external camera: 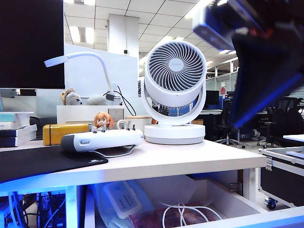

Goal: Open the drawer, place the cleaning sponge inside, then close the drawer.

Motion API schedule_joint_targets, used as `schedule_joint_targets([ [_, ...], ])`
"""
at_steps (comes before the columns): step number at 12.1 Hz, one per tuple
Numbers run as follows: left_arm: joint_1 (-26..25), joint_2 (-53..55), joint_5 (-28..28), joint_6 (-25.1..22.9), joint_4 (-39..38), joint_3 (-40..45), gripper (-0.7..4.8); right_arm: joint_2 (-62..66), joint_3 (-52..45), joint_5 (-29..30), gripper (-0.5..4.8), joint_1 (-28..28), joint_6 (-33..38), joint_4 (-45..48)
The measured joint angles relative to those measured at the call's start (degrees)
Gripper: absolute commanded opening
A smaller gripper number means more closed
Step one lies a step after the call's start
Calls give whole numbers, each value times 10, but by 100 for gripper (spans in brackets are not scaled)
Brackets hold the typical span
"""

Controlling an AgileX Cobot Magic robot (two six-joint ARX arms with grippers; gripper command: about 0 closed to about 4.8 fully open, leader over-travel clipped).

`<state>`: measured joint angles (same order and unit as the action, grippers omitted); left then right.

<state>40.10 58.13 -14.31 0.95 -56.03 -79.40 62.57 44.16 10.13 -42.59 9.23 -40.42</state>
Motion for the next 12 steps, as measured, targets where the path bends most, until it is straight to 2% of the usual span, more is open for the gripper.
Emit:
schedule_joint_targets([
  [6,0,0,0,0,0,0,-5,-2,-89,1,-5,6,3,39],
  [9,0,0,0,0,0,0,-5,-2,-101,1,-5,54,2,39],
  [10,0,0,0,0,0,0,-5,-2,-101,0,-5,96,-7,35],
  [12,0,0,0,0,0,0,-5,-2,-101,0,-5,136,-51,16],
])
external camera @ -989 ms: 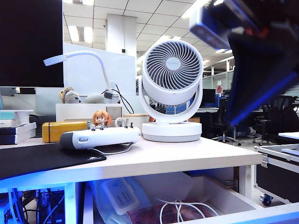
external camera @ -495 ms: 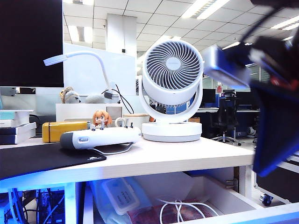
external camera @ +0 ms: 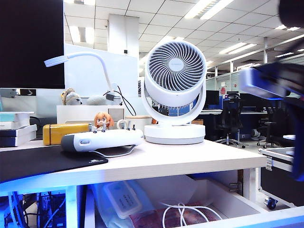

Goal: Open the drawer, place the cleaning sponge inside, then close the drawer.

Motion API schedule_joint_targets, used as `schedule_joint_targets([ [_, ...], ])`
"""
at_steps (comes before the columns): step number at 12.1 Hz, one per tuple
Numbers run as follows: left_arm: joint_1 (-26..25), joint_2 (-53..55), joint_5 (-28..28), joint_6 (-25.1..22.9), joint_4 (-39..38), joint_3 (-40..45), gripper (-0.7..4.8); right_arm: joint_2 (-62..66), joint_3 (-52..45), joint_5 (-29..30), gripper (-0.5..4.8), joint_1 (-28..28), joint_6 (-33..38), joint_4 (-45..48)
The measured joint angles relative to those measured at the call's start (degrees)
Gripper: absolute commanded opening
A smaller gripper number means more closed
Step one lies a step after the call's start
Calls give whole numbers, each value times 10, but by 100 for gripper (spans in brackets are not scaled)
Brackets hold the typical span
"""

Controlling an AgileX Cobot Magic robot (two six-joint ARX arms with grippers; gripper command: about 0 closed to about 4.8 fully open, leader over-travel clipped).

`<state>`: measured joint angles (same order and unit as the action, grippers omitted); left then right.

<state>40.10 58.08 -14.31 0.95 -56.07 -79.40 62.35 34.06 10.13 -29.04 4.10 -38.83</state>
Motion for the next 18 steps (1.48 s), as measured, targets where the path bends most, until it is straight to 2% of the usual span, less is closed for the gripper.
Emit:
schedule_joint_targets([
  [6,0,0,0,0,-1,0,-5,53,0,1,-5,14,-39,-8],
  [10,0,-1,2,0,-1,0,-5,126,0,0,-6,14,-42,47],
  [18,0,-1,2,0,-1,0,-5,183,0,-15,-5,14,-44,95],
])
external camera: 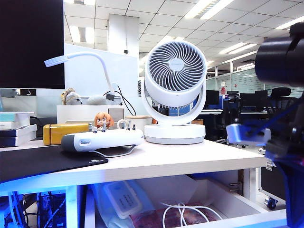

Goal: Open the drawer, place the cleaning sponge inside, then close the drawer.

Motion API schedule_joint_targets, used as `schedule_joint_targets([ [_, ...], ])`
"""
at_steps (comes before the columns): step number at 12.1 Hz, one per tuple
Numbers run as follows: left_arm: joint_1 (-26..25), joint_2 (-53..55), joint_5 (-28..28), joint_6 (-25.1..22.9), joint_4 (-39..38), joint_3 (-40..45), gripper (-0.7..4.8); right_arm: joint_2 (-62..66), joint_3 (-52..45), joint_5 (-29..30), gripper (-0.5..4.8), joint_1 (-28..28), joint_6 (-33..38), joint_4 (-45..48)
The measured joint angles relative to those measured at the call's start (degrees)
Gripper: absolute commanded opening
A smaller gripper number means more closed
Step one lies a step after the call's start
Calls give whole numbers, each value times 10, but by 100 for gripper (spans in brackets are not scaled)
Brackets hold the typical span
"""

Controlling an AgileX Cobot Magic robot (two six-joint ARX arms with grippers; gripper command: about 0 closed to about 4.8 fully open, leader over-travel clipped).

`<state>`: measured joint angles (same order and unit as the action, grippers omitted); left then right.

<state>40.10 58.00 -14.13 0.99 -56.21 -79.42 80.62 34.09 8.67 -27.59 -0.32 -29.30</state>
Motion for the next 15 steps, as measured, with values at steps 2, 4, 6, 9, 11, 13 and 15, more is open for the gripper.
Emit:
schedule_joint_targets([
  [2,0,0,0,1,-1,0,-5,2,0,-1,-5,0,0,30],
  [4,0,0,-13,1,-11,0,-5,3,0,-1,-5,0,0,43],
  [6,0,0,-38,-1,-32,0,-5,11,0,-1,-6,0,1,54],
  [9,0,0,-48,-3,-42,0,-5,31,7,0,-6,0,2,66],
  [11,0,0,-48,-3,-42,0,-5,36,7,-1,-5,0,2,81],
  [13,0,0,-48,-3,-42,0,-5,43,-1,-1,-6,0,2,62],
  [15,0,0,-48,-3,-42,0,-5,43,0,-1,-5,0,2,78],
])
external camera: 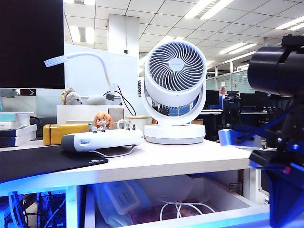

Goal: Open the drawer, place the cleaning sponge inside, then close the drawer.

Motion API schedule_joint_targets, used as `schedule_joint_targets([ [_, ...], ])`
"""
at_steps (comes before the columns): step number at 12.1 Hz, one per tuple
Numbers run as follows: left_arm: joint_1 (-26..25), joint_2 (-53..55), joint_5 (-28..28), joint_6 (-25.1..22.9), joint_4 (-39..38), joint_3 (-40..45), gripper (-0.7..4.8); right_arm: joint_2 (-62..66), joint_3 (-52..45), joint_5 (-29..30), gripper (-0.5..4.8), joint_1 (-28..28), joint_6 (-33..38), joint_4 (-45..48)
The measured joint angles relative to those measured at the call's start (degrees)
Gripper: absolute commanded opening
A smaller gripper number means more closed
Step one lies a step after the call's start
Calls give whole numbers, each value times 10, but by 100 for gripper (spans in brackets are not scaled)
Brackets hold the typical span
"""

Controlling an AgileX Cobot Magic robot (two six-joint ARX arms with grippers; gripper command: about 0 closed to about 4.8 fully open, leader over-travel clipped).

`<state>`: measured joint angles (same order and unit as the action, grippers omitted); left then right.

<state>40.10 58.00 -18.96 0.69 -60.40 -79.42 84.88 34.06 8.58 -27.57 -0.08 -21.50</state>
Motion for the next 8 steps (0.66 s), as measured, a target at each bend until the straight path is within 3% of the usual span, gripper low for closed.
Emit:
schedule_joint_targets([
  [8,0,0,0,0,0,0,-5,36,0,-13,-5,0,0,61],
])
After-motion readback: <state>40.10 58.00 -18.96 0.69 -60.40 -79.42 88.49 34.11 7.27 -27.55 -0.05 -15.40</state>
